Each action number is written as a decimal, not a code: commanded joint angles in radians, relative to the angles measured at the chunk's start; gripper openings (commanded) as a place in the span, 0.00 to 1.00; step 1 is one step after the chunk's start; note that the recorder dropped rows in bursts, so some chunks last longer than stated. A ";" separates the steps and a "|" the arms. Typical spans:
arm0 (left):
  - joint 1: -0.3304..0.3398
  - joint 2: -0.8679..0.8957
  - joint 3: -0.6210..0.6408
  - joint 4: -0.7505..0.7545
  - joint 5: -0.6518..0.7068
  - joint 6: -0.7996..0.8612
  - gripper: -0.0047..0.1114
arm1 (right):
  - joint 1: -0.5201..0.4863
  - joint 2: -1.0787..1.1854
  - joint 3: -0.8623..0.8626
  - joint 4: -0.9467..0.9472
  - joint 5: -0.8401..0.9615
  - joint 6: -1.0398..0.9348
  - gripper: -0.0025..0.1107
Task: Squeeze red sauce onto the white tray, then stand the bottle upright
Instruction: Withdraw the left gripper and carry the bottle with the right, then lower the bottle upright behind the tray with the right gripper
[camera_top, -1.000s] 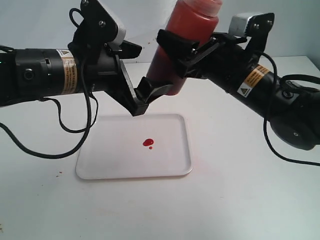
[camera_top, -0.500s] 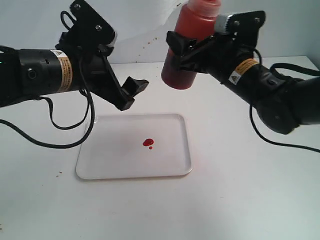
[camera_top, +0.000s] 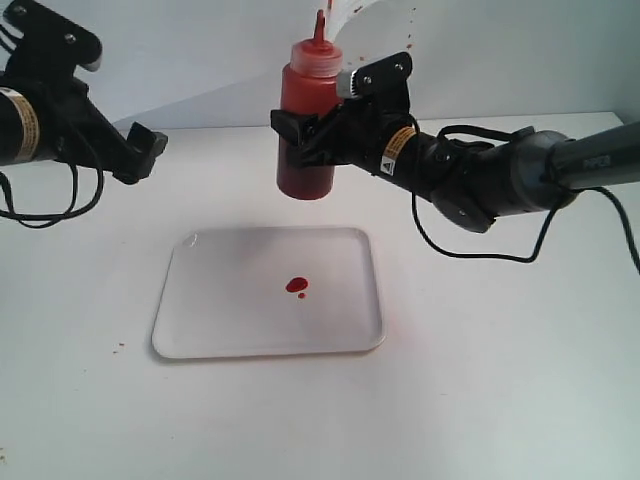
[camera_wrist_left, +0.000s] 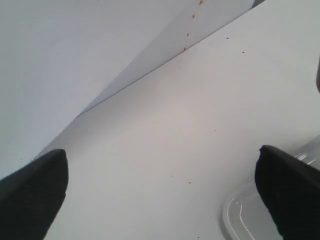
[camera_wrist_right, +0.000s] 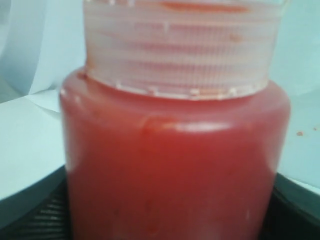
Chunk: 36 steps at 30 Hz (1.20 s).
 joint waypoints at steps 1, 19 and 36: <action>0.074 0.066 0.001 -0.008 -0.215 -0.025 0.86 | 0.000 0.041 -0.068 0.006 -0.048 0.004 0.02; 0.110 0.355 -0.027 -0.205 -0.433 0.206 0.86 | 0.036 0.169 -0.251 0.011 0.081 -0.081 0.02; 0.110 0.360 -0.027 -0.215 -0.448 0.215 0.86 | 0.127 0.282 -0.361 0.447 0.095 -0.452 0.02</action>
